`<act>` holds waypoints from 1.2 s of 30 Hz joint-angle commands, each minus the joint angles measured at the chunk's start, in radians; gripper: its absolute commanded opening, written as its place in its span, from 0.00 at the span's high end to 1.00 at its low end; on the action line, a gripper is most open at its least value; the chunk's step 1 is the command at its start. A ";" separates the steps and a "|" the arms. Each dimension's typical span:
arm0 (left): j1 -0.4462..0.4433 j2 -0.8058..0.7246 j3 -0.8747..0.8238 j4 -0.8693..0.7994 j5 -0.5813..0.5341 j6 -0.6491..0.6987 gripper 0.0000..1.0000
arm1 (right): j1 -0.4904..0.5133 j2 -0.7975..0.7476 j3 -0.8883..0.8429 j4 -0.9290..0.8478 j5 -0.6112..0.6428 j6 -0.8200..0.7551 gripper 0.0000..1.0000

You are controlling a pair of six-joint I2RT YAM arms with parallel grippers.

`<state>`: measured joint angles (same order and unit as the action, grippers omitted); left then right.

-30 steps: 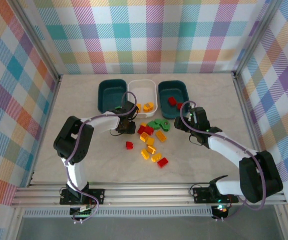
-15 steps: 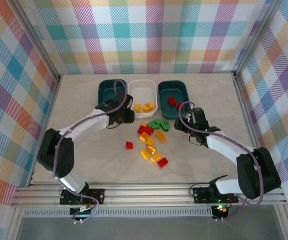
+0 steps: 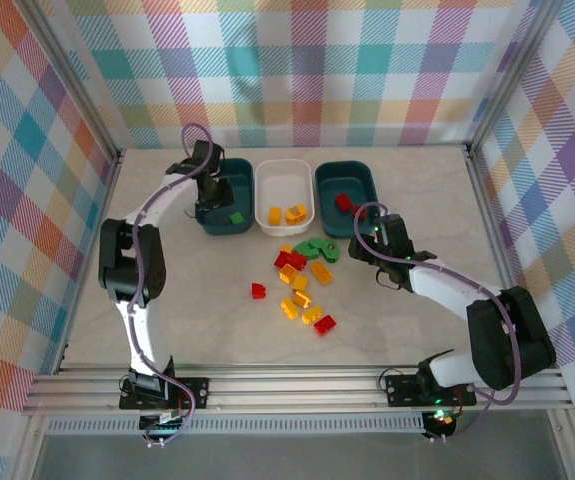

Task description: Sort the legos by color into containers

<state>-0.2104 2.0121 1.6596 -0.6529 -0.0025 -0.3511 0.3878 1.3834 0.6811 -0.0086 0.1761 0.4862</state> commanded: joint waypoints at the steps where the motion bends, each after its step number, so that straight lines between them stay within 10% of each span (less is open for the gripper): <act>1: 0.011 0.053 0.078 -0.069 0.052 0.006 0.67 | 0.006 -0.005 0.051 -0.040 0.007 -0.007 0.30; 7: 0.014 0.129 0.165 -0.117 0.044 0.026 0.58 | 0.006 -0.068 0.085 -0.148 0.001 -0.020 0.29; 13: 0.022 0.107 0.153 -0.132 0.041 0.018 0.24 | 0.008 -0.132 0.142 -0.292 -0.081 -0.050 0.27; 22: 0.019 -0.298 -0.177 0.071 0.174 -0.110 0.00 | 0.253 -0.164 0.138 -0.497 -0.136 -0.068 0.29; 36: -0.001 -0.556 -0.662 0.409 0.435 -0.276 0.00 | 0.605 -0.072 0.102 -0.660 -0.105 -0.103 0.18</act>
<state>-0.2028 1.4658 0.9840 -0.3435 0.3607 -0.6010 0.9710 1.2633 0.7437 -0.6094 0.0334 0.4072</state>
